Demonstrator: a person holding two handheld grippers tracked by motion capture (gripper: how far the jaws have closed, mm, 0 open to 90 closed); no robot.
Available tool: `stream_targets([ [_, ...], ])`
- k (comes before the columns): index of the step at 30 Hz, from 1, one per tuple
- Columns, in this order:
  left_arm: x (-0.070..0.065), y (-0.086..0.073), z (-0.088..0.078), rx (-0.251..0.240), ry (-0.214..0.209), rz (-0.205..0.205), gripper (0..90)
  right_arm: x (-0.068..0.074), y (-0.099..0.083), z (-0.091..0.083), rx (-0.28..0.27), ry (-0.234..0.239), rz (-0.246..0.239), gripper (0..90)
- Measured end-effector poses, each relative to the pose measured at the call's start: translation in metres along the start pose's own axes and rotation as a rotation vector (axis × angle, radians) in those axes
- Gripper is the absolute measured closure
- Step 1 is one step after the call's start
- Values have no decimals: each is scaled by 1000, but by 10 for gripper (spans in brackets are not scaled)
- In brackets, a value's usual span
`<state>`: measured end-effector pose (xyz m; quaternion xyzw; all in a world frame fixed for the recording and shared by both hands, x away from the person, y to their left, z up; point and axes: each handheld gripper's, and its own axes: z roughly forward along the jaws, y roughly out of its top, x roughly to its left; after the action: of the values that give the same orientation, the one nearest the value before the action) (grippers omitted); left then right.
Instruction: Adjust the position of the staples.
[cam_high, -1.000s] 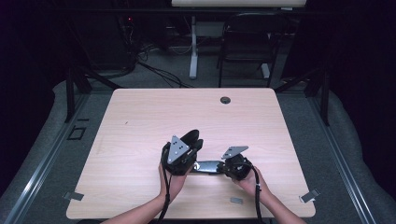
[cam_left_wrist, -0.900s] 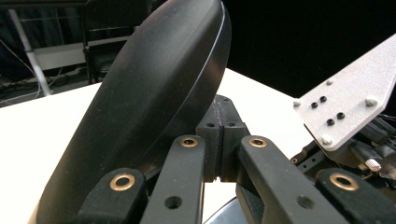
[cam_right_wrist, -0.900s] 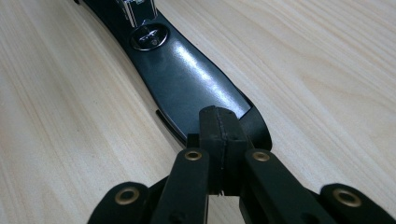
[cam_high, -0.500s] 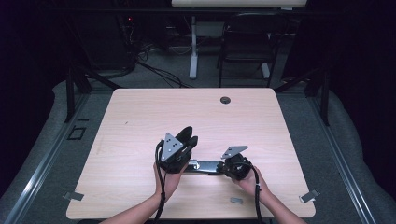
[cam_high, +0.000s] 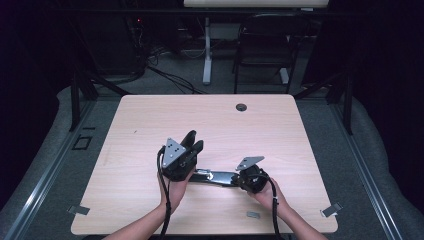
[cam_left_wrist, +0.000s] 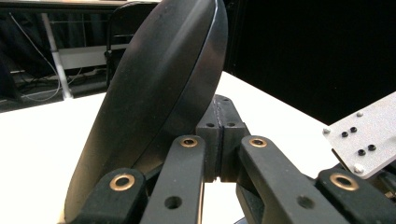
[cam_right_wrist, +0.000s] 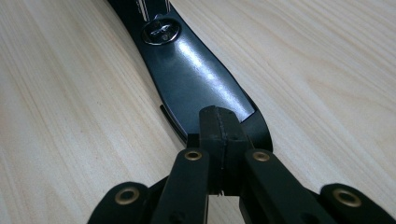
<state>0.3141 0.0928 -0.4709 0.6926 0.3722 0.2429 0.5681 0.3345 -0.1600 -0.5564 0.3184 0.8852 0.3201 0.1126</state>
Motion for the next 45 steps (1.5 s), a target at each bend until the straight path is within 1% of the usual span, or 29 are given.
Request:
stream_targets([
  [6, 3, 2, -4, -7, 3, 6, 900, 0, 0, 0, -3, -4, 2, 900],
  [11, 7, 4, -8, -15, 11, -2, 900, 0, 0, 0, -3, -4, 2, 900],
  [15, 9, 5, -10, -17, 11, 1, 900, 0, 0, 0, -1, -4, 0, 900],
  [19, 10, 6, -12, -16, 15, 21, 900, 1, 0, 0, -4, -4, 1, 900],
  [25, 12, 7, -13, -17, 21, 21, 900, 1, 0, 0, 1, -8, -3, 900],
  [29, 13, 7, -15, -17, 26, 34, 900, 2, 1, 0, 4, -12, -5, 900],
  [33, 17, 7, -17, -20, 36, 31, 900, 2, 1, 0, 5, -11, -7, 900],
  [34, 17, 8, -18, -22, 44, 29, 900, 2, 1, 0, 5, -11, -7, 900],
  [36, 20, 8, -19, -32, 48, 22, 900, 2, 1, 0, 6, -13, -9, 900],
  [40, 24, 9, -23, -36, 53, 22, 897, 2, 1, 0, 4, -13, -11, 900],
  [43, 26, 9, -24, -36, 58, 25, 897, 2, 1, 0, 7, -13, -9, 900],
  [45, 26, 9, -24, -34, 58, 39, 894, 2, 1, 0, 5, -16, -12, 900],
])
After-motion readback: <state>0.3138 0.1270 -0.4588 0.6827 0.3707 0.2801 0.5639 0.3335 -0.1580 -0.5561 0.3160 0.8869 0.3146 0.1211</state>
